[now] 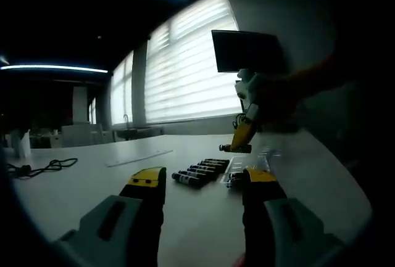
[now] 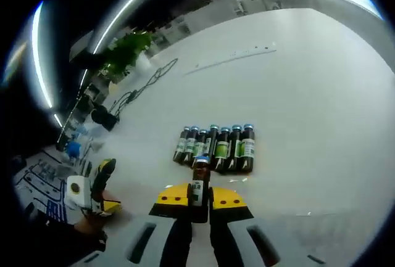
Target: Grip medicine bottles put into box
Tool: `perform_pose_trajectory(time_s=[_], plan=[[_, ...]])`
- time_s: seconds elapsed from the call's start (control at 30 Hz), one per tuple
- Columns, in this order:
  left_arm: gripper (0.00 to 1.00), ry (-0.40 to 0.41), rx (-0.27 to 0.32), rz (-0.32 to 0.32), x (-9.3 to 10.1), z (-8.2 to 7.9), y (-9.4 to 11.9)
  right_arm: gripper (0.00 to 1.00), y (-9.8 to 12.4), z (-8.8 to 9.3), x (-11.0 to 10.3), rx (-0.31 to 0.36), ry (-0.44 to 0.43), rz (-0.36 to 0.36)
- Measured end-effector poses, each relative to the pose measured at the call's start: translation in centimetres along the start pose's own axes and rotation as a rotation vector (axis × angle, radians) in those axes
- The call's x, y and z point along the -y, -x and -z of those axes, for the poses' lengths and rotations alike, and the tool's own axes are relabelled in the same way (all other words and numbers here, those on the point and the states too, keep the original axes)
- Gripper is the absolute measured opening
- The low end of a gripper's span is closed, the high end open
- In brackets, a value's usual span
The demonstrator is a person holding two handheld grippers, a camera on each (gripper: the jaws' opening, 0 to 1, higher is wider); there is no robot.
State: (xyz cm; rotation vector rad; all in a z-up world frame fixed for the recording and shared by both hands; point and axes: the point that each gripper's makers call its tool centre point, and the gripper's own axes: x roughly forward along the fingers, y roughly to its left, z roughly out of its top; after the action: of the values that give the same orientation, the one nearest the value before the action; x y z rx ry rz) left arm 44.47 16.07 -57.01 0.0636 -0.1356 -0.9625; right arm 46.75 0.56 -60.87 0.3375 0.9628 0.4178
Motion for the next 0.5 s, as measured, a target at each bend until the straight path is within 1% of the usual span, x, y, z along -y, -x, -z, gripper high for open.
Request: perform_pose_trajectory(time_s=[0.1, 0.2, 0.4, 0.5], plan=[[0.42, 0.002, 0.002, -0.004, -0.1, 0.0, 0.0, 0.07, -0.4, 0.8, -0.5, -0.02, 0.009, -0.013], [0.42, 0.0, 0.001, -0.004, -0.1, 0.0, 0.0, 0.07, -0.8, 1.7, -0.2, -0.037, 0.031, 0.0], [0.42, 0.001, 0.0, -0.007, -0.2, 0.0, 0.0, 0.07, -1.3, 3.4, -0.2, -0.062, 0.017, -0.012], [0.42, 0.002, -0.001, -0.005, -0.1, 0.0, 0.0, 0.07, -1.5, 3.9, -0.2, -0.075, 0.019, -0.016]])
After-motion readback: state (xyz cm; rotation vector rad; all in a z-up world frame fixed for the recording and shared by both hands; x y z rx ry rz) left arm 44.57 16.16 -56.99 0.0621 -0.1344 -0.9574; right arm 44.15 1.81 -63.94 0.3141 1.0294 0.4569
